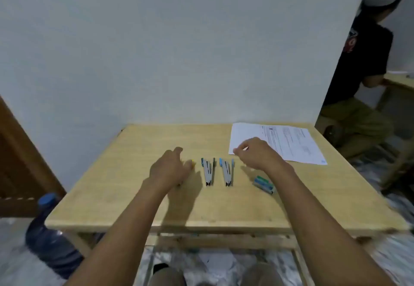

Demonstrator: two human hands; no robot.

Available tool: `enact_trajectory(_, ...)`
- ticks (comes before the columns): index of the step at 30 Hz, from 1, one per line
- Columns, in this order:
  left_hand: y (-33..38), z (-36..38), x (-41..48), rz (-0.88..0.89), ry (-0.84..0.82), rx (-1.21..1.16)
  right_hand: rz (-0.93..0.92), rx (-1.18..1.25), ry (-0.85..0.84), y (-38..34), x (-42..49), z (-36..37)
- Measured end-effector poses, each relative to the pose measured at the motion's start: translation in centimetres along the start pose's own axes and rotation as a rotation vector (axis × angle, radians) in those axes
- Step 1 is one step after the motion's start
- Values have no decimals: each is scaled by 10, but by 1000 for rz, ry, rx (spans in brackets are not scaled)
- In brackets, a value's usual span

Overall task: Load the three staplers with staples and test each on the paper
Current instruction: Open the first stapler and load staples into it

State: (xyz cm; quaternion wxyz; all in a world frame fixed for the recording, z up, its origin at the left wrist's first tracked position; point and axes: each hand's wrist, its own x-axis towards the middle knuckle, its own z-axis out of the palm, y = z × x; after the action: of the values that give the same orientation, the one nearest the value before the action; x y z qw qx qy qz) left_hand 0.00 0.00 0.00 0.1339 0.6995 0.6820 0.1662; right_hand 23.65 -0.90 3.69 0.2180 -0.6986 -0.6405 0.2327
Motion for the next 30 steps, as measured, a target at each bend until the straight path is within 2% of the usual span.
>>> enact_trajectory(3, -8, 17, -6, -37, 68, 0, 65, -115, 78, 8, -8, 27)
enact_trajectory(7, -15, 33, -9, -39, 95, -102, 117, -134, 98, 6, -3, 54)
enact_trajectory(11, -9, 39, -14, -2, 273, -12, 157, -135, 112, 4, 1, 65)
enact_trajectory(13, 6, 43, -19, 66, 339, -63, 177, -146, 126, 3, 3, 67)
enact_trajectory(20, 37, 64, -27, 151, 197, -5, 190, -127, 186, 4, -1, 67)
enact_trajectory(23, 35, 66, -30, 129, 192, -100, 138, -7, 248, 9, -7, 65)
enact_trajectory(26, 40, 56, -37, 111, 209, -361, 46, 143, 325, 7, -24, 61)
enact_trajectory(28, 46, 46, -43, 95, 132, -582, -6, 195, 378, 4, -39, 61)
enact_trajectory(30, 52, 38, -50, 105, 55, -692, -48, 247, 402, 2, -53, 65)
